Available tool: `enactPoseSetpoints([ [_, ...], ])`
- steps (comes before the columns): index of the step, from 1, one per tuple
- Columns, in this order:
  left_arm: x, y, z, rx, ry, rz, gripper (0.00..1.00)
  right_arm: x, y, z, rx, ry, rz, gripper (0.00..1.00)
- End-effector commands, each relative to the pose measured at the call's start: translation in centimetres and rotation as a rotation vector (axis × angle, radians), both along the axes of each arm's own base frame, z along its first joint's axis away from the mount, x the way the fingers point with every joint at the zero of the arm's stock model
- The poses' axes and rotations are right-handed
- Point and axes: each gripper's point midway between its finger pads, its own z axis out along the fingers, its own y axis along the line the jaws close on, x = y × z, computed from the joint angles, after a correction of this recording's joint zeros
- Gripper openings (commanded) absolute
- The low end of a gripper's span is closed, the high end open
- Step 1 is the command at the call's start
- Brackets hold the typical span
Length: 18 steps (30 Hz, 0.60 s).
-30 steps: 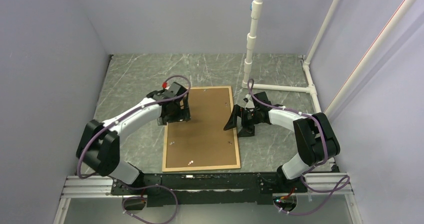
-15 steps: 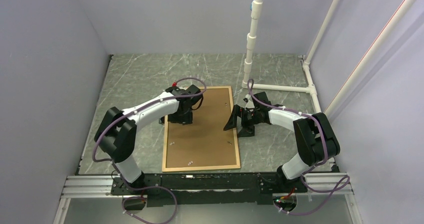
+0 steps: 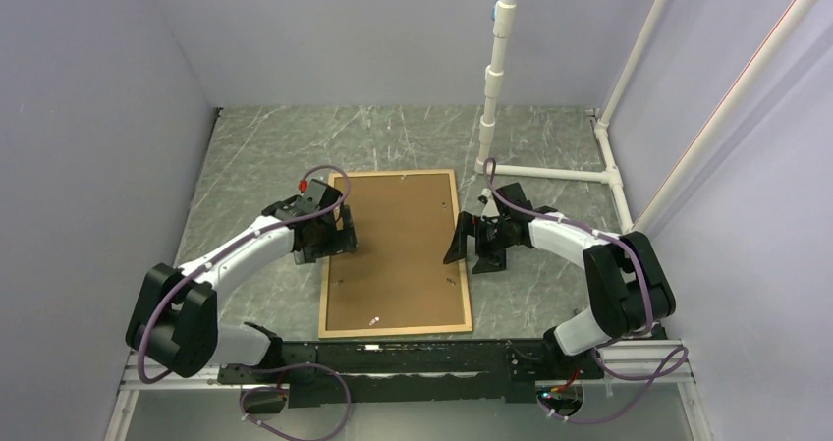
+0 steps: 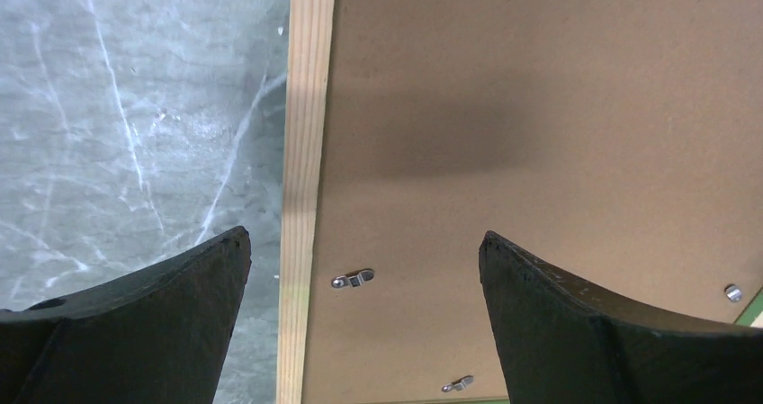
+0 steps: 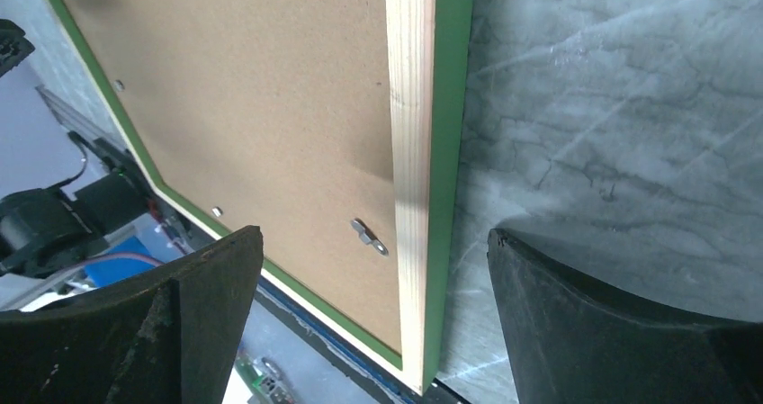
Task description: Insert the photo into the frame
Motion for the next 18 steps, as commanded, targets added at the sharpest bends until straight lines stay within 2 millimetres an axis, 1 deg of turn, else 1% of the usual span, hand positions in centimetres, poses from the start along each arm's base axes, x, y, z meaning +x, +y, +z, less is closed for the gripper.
enactPoseSetpoints([
  [1, 0.1, -1.1, 0.5, -0.144, -0.042, -0.042, 1.0, -1.4, -1.0, -0.4, -0.105, -0.028, 0.04, 0.97],
  [6, -1.0, 0.0, 0.2, -0.167, -0.03, -0.007, 0.99, -3.0, -1.7, -1.1, -0.252, -0.06, 0.094, 0.97],
  [10, -0.9, -0.4, 0.6, -0.232, -0.054, 0.01, 0.99, -4.0, -2.3, -2.0, -0.349, -0.072, 0.127, 0.96],
  [12, -1.0, -1.0, 0.7, -0.275, -0.064, 0.007, 0.99, -4.0, -2.5, -2.3, -0.387, -0.085, 0.137, 0.95],
  [14, -1.0, -1.5, 0.9, -0.311, -0.072, 0.006, 0.99, -3.7, -2.5, -2.4, -0.424, -0.11, 0.14, 0.93],
  [18, -0.9, -1.9, 0.9, -0.337, -0.079, 0.01, 0.99, -3.2, -2.0, -2.4, -0.47, -0.146, 0.166, 0.84],
])
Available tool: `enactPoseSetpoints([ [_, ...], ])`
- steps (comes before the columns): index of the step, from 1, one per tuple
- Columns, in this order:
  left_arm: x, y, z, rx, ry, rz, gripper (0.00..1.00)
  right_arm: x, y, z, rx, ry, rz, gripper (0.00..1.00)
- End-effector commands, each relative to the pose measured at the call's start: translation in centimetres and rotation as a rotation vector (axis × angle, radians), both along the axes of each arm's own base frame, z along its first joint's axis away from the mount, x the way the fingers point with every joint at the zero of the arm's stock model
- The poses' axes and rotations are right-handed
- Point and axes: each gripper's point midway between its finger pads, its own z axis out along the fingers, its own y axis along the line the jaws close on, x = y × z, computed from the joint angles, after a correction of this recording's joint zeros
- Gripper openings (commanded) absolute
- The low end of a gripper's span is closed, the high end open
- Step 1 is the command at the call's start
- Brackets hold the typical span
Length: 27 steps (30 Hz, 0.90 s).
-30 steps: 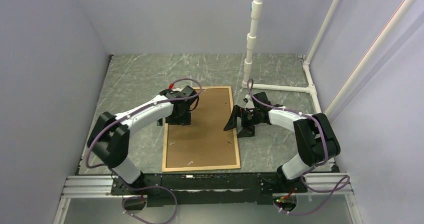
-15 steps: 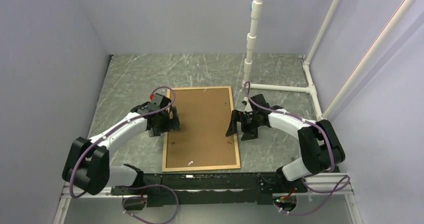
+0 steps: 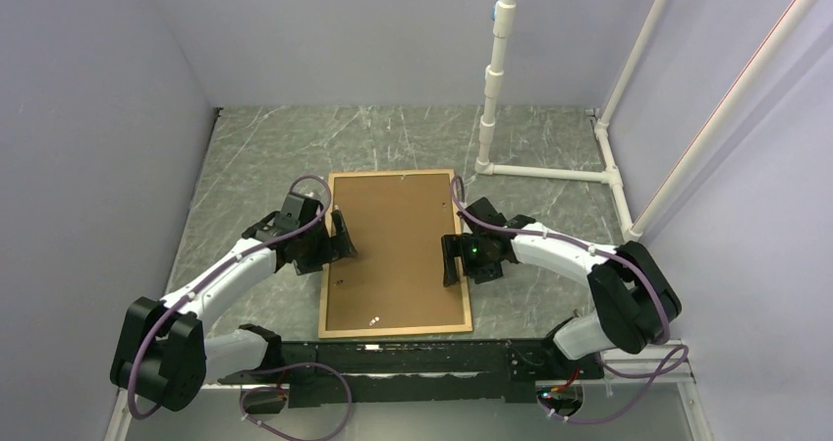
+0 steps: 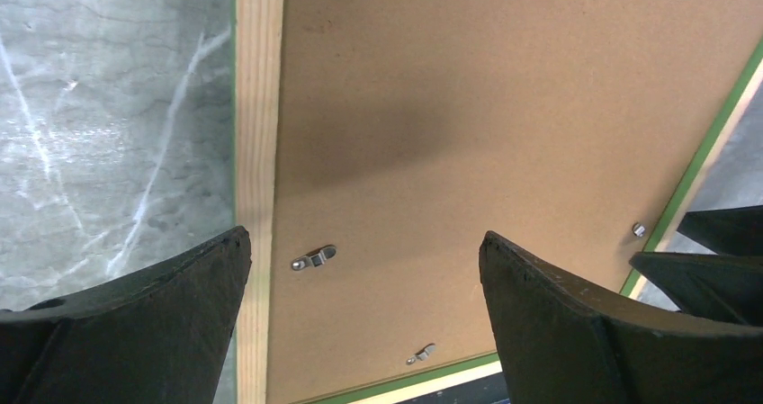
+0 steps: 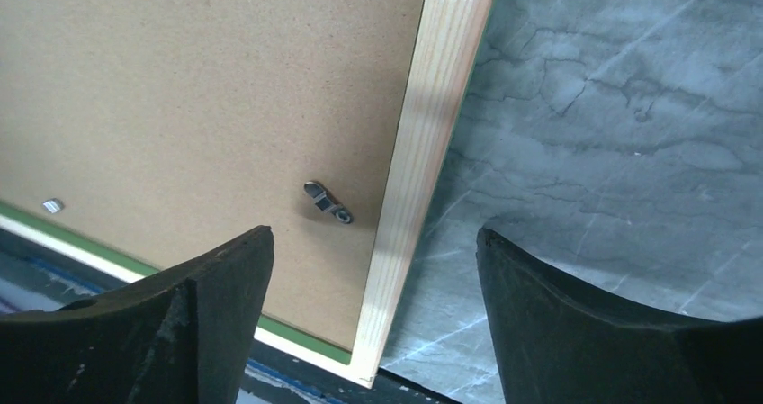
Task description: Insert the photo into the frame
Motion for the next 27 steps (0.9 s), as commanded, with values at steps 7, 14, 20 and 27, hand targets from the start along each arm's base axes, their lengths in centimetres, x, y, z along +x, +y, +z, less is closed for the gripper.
enactPoseSetpoints([
  [7, 0.8, -1.4, 0.7, -0.085, -0.038, -0.003, 0.99, 0.6, -1.4, -1.9, -0.218, -0.043, 0.034, 0.74],
  [14, 0.9, -1.4, 0.7, -0.087, -0.049, -0.007, 0.99, 1.6, -1.6, -2.1, -0.259, -0.07, 0.029, 0.69],
  [20, 0.9, -1.4, 0.9, -0.092, -0.058, -0.01, 0.99, 1.8, -1.8, -2.5, -0.277, -0.072, 0.028, 0.54],
  [27, 0.8, -1.4, 0.4, -0.085, -0.04, -0.012, 0.99, 1.4, -2.0, -2.9, -0.283, -0.057, 0.025, 0.2],
])
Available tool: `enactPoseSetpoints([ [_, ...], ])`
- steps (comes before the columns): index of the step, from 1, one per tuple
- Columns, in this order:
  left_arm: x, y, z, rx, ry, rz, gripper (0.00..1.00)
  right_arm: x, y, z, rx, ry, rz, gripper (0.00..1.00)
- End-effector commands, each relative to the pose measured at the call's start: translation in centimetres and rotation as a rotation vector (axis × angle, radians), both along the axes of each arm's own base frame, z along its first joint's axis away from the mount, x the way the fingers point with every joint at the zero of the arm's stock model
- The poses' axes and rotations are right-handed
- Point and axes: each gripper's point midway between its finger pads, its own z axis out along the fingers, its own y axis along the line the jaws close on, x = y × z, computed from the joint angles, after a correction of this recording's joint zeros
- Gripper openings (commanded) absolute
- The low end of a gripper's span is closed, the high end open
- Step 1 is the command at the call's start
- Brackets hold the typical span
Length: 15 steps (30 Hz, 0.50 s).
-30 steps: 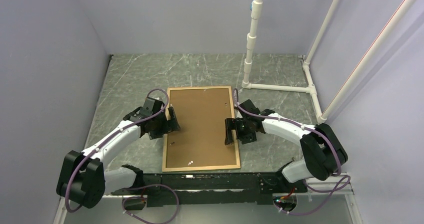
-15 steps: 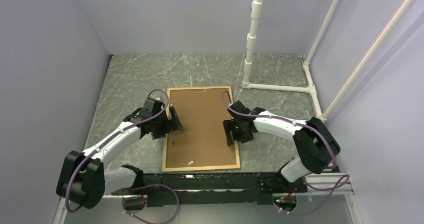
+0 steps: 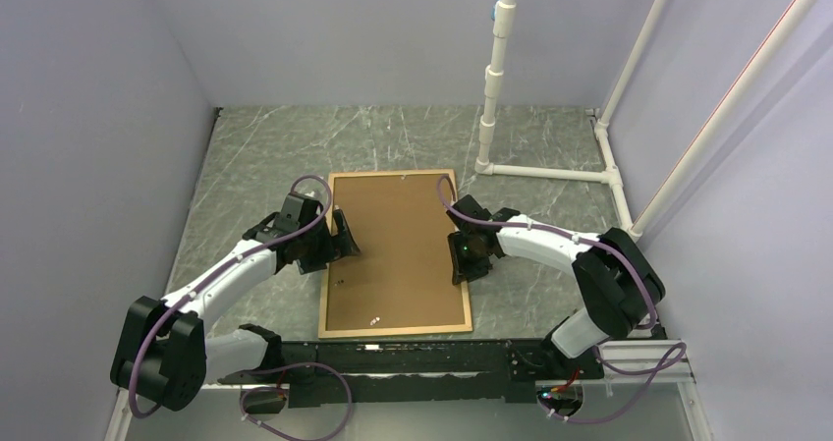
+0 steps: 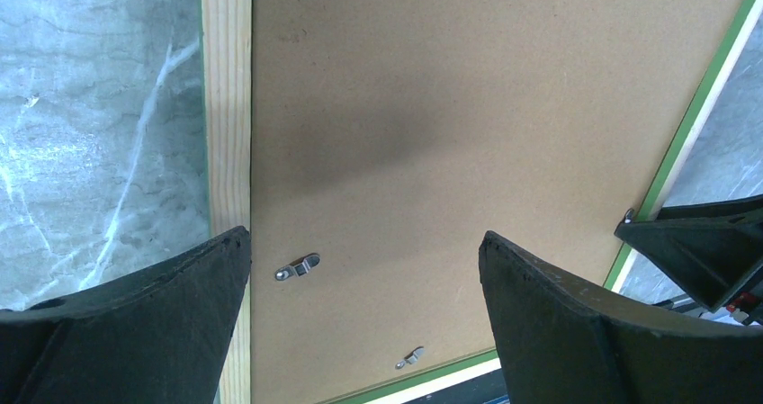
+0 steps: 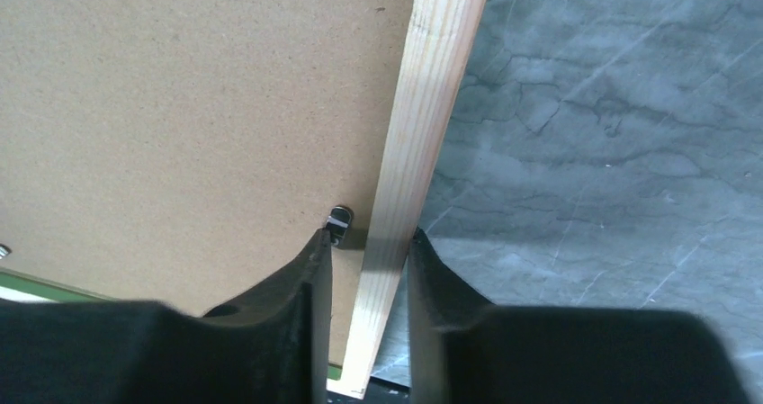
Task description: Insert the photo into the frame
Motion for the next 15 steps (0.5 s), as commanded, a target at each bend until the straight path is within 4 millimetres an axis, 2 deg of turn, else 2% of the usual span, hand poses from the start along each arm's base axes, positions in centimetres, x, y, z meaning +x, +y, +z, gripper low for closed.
enactPoseSetpoints([
  [1, 0.5, -0.5, 0.4, -0.031, -0.021, 0.002, 0.99, 0.8, -2.0, -2.0, -0.122, -0.05, 0.005, 0.12],
  [3, 0.5, -0.4, 0.3, -0.027, -0.02, 0.002, 0.99, 0.7, -2.1, -2.0, -0.125, -0.047, 0.004, 0.03],
  [7, 0.5, -0.3, 0.5, -0.021, -0.024, 0.005, 0.99, 0.8, -1.6, -1.7, -0.099, -0.049, 0.006, 0.02],
  [8, 0.5, -0.2, 0.5, -0.02, -0.025, 0.006, 0.99, 0.7, -1.4, -1.6, -0.09, -0.046, 0.008, 0.08],
  [10, 0.5, -0.1, 0.5, -0.015, -0.023, 0.007, 0.98, 0.8, -0.9, -1.2, -0.062, -0.046, 0.007, 0.37],
  [11, 0.4, -0.1, 0.5, -0.013, -0.022, 0.006, 0.98, 0.9, -0.7, -1.1, -0.053, -0.049, 0.004, 0.45],
  [13, 0.5, -0.1, 0.5, -0.012, -0.022, 0.006, 0.98, 0.9, -0.3, -0.9, -0.028, -0.044, -0.004, 0.56],
  [15, 0.5, -0.1, 0.4, -0.013, -0.022, 0.005, 0.98, 0.9, -0.1, -0.9, -0.004, -0.029, -0.014, 0.59],
])
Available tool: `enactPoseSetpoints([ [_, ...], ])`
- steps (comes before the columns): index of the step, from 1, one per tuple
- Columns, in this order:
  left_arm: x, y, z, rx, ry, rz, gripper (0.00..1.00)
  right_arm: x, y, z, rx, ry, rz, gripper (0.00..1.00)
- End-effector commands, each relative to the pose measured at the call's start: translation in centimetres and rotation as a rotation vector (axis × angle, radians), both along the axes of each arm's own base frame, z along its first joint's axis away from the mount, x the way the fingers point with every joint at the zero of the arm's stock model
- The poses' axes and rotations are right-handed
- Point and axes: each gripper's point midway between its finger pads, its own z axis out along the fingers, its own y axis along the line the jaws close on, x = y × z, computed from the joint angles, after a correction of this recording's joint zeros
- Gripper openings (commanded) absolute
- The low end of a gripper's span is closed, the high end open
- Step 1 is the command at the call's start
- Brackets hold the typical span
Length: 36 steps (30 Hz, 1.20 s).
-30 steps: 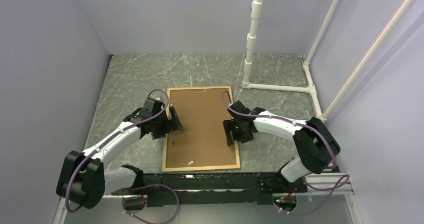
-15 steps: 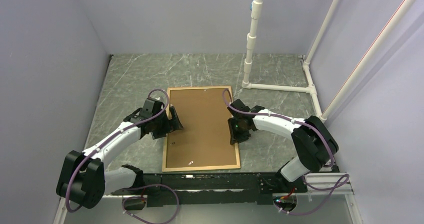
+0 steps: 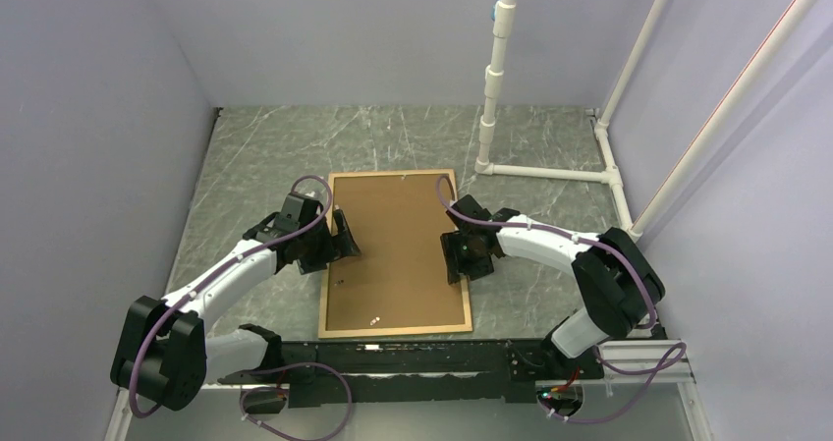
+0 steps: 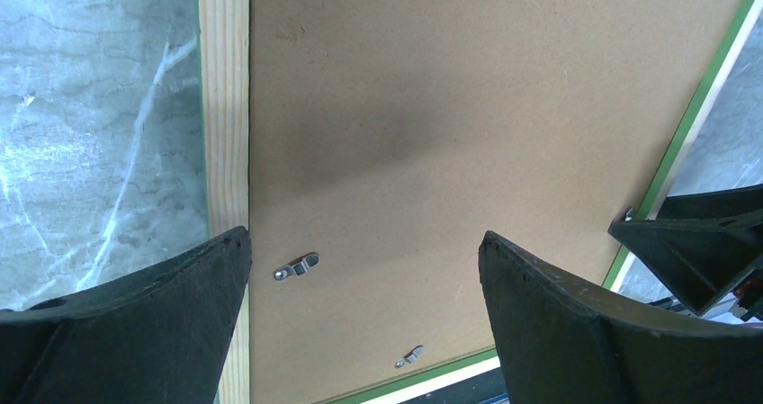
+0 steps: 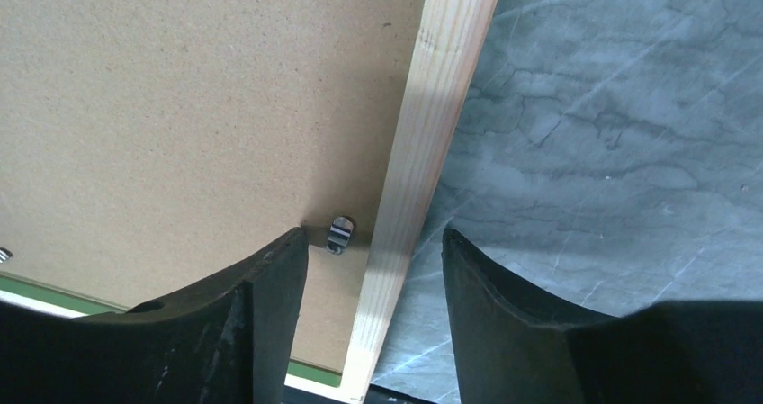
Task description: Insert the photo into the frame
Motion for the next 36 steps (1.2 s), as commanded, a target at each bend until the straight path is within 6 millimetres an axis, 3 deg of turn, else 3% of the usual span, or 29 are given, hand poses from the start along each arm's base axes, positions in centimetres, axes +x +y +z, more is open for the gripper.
enactPoseSetpoints([
  [1, 0.5, -0.1, 0.4, -0.013, -0.024, 0.007, 0.98, 0.6, -0.1, -1.2, 0.001, -0.01, -0.022, 0.6],
  [8, 0.5, -0.2, 0.4, -0.013, -0.021, 0.004, 0.98, 0.7, -1.0, -2.5, -0.004, 0.019, -0.06, 0.53],
  [13, 0.5, -0.1, 0.3, -0.011, -0.019, 0.005, 0.98, 0.5, -1.6, -2.7, -0.031, 0.017, -0.057, 0.28],
  [19, 0.6, -0.1, 0.3, -0.007, -0.017, 0.01, 0.98, 0.9, -2.4, -1.8, -0.067, -0.019, -0.049, 0.24],
  [26, 0.7, 0.9, 0.9, 0.033, -0.041, 0.044, 0.98, 0.9, -3.4, -1.7, -0.109, -0.035, -0.031, 0.0],
  [36, -0.1, 4.0, 1.2, 0.174, -0.033, 0.11, 0.97, 0.5, -3.8, -1.3, -0.12, -0.036, -0.039, 0.0],
])
